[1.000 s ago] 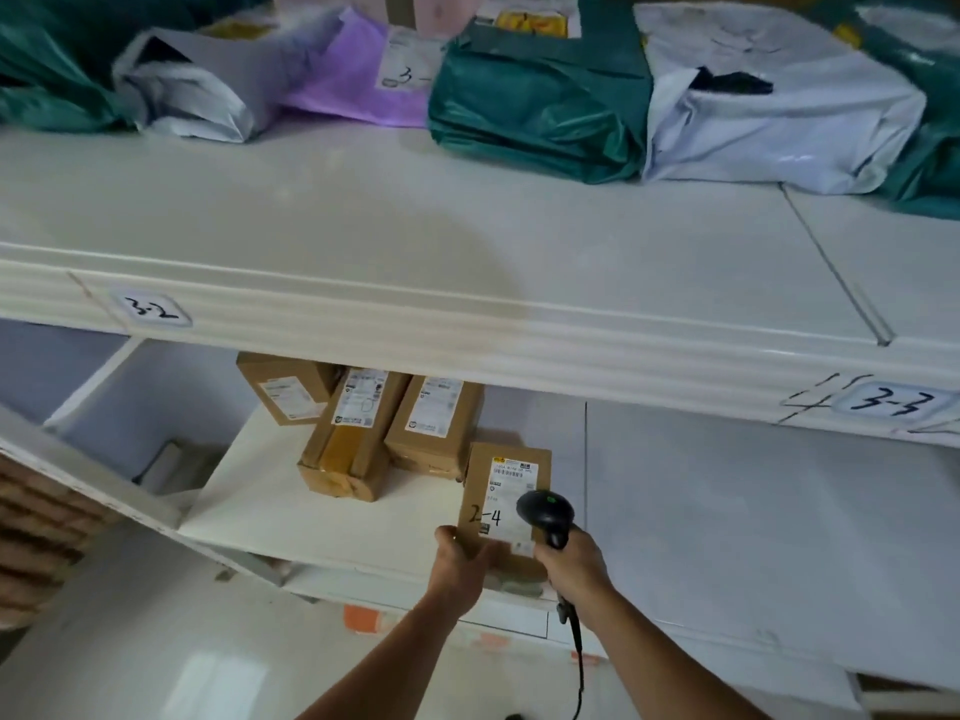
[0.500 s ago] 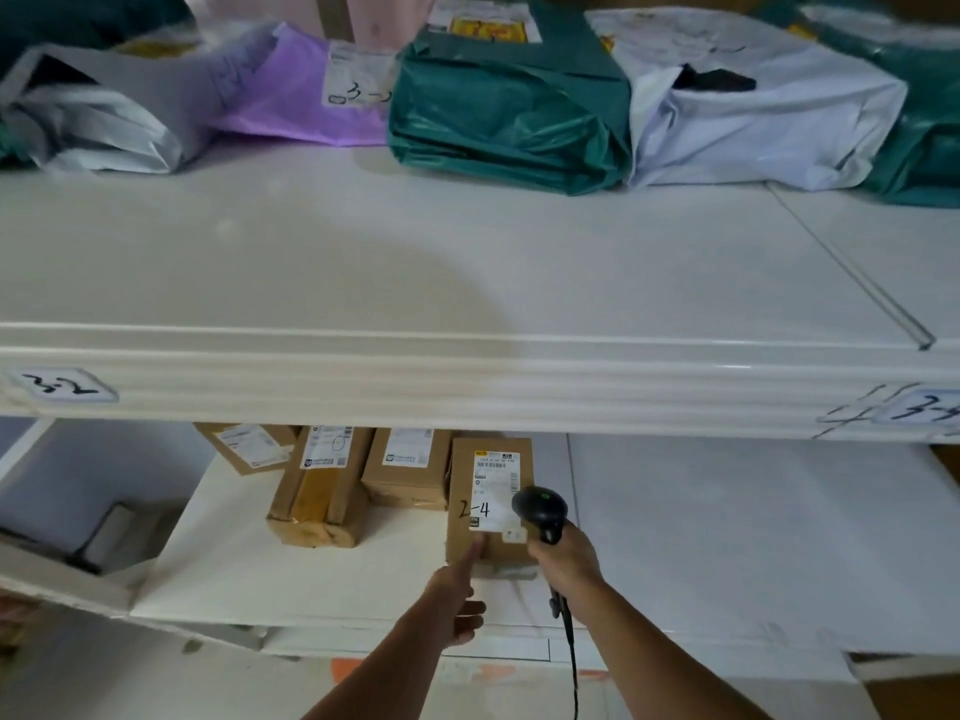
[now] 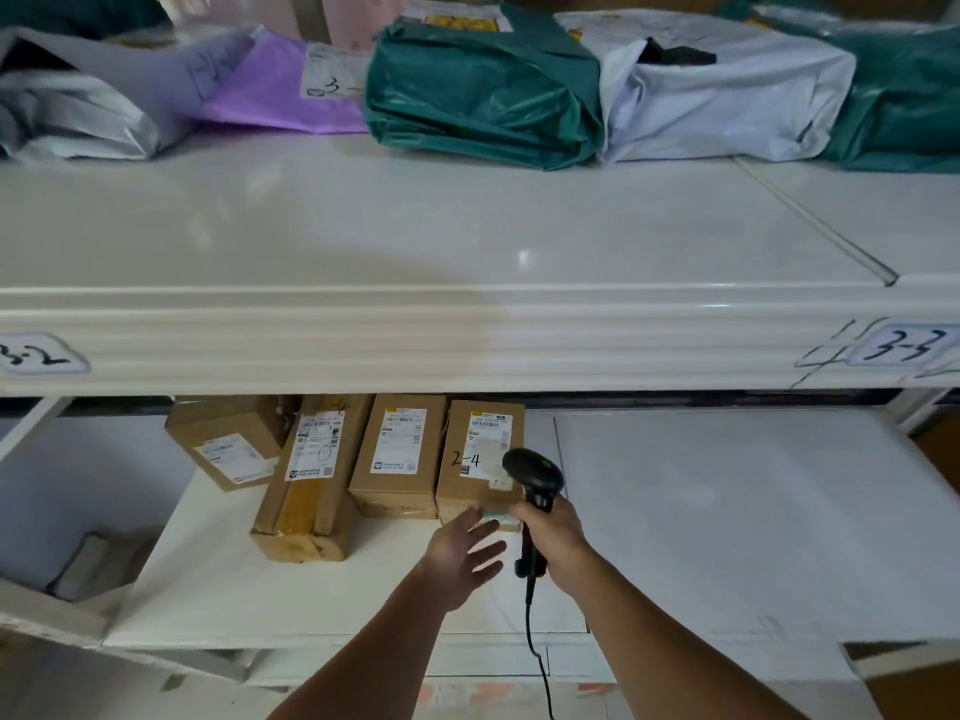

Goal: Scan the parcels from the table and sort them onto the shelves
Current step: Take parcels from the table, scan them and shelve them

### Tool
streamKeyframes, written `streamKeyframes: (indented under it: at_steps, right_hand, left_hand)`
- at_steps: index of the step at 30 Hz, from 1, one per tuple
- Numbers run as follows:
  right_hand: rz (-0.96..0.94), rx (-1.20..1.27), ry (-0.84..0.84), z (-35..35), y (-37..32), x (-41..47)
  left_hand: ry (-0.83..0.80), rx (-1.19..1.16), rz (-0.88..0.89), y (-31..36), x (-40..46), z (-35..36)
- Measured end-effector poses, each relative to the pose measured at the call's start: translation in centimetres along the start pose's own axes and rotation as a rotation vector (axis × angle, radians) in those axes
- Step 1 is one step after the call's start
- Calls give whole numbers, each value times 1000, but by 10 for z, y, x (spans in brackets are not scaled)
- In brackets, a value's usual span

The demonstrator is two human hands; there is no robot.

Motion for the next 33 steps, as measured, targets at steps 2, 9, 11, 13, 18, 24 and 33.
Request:
streamKeyframes:
  at_steps: [2, 9, 11, 13, 18, 24, 33]
  right_hand:
    - [-49, 2, 5, 0, -4, -3]
    - [-144, 10, 3, -35, -16, -50]
    - [-132, 28, 25, -55, -14, -71]
    - [-129, 17, 67, -75, -10, -93]
    - [-151, -18, 204, -127, -1, -153]
    - [-132, 67, 351, -199, 28, -211]
    - [-140, 49, 488, -337, 71, -290]
  left_hand:
    - [-71, 132, -25, 6, -9, 6]
    - [-85, 1122, 453, 46, -30, 19]
    - [-112, 1344, 609, 54, -36, 23]
    - [-150, 1431, 661, 59, -44, 34]
    - [-273, 1569, 719, 48, -56, 88]
    - [-458, 1684, 784, -6, -88, 186]
    - [-689, 1722, 876, -116, -142, 337]
Point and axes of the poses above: each hand's wrist, its own x-axis towards the middle knuckle, its own z-axis out of the palm, y = z × x, the point moved 3 cm from there along x, towards the middle knuckle, and after that the axes turned 7 degrees about z, right-handed, at the moved point
